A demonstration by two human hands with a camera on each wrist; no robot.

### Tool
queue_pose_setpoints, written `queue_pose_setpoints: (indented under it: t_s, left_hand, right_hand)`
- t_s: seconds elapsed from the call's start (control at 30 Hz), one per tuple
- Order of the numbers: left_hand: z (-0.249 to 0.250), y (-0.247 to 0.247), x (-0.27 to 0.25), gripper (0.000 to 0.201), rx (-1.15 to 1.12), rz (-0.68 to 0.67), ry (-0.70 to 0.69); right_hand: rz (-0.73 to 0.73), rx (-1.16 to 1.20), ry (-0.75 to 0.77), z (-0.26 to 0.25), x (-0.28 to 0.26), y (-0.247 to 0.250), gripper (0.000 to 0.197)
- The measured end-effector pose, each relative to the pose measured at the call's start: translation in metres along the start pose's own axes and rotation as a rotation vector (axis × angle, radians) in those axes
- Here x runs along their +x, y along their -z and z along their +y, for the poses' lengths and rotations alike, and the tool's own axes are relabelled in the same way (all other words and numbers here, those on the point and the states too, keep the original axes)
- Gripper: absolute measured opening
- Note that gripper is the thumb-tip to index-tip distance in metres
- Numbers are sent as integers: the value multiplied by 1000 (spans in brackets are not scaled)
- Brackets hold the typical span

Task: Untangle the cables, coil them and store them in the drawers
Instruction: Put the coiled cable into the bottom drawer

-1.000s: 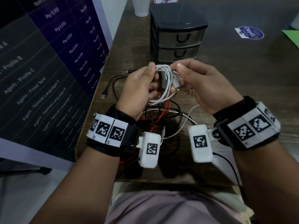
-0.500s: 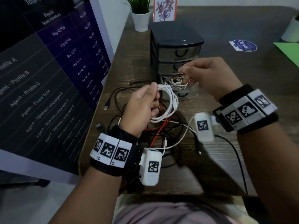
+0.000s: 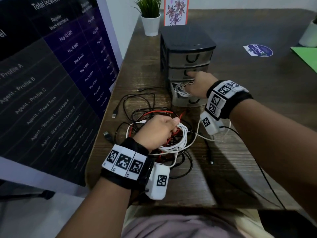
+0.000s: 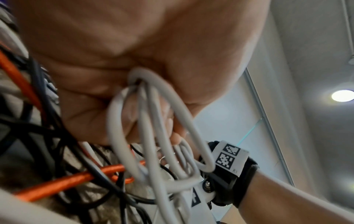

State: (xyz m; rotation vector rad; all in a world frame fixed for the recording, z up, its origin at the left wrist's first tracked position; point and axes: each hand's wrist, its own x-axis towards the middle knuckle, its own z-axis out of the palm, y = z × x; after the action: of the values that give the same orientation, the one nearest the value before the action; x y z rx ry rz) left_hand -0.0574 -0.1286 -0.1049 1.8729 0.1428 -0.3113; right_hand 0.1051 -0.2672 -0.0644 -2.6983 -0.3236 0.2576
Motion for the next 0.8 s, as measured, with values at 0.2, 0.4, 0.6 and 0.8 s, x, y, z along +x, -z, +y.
queue_pose_setpoints:
  t_s: [0.2,0.4,0.6,0.8]
  left_hand:
    - [-10,-5,6,43,9,10,38]
    - [-14,-6,10,43,1,30,65]
    - [-14,-6,11,43,-19,36,58]
    - [-14,-6,12,42,-46,48,53]
  right_hand:
    - [39,-83,15,2,-4,-1,56]
    - [39,-148,31,4,-18,8,46]
    - [36,-113,62,12,-53,14,27]
    - [63,-53,78,21,-81,12,24]
